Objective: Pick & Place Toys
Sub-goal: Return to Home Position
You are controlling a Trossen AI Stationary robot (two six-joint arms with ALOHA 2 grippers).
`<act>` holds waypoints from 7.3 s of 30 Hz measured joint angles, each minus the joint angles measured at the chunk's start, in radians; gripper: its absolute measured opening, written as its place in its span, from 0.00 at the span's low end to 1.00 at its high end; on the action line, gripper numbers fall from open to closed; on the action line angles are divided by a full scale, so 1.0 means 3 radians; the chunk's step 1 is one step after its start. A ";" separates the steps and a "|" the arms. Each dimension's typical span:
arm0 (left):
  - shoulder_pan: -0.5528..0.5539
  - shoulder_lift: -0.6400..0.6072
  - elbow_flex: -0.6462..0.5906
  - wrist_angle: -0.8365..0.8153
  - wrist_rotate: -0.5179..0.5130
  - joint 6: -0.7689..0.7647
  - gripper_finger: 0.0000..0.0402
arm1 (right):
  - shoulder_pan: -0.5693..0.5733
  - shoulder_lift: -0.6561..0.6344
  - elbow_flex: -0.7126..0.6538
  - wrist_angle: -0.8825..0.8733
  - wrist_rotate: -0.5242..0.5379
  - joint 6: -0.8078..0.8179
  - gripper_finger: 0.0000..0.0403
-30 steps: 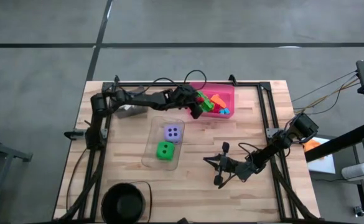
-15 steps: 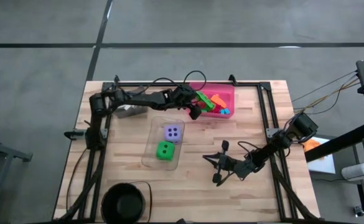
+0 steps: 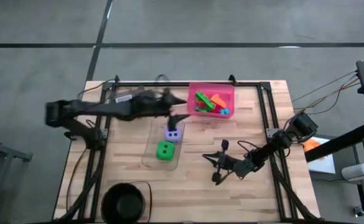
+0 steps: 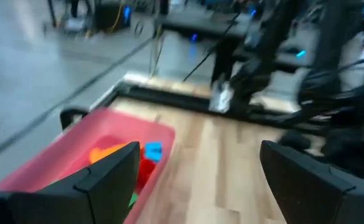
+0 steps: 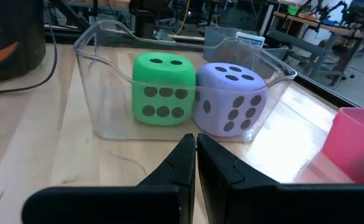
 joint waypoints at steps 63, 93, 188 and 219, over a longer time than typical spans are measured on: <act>-0.0606 -0.4401 -0.2743 -0.0527 0.1125 0.0025 0.83 | 0.0170 -0.3447 -0.1583 0.0364 -0.2218 -0.0841 0.04; -0.0599 -0.4975 -0.2752 -0.1183 0.1136 -0.0076 0.83 | -0.1082 -0.5816 -0.1581 -0.2331 -0.2493 -0.0603 0.04; -0.0592 -0.4964 -0.3137 -0.0796 0.0811 -0.0065 0.83 | -0.1079 -0.5715 -0.1383 -0.3083 -0.2356 -0.0314 0.04; -0.0591 -0.4964 -0.3137 -0.0796 0.0812 -0.0065 0.83 | -0.1081 -0.5715 -0.1383 -0.3083 -0.2357 -0.0314 0.04</act>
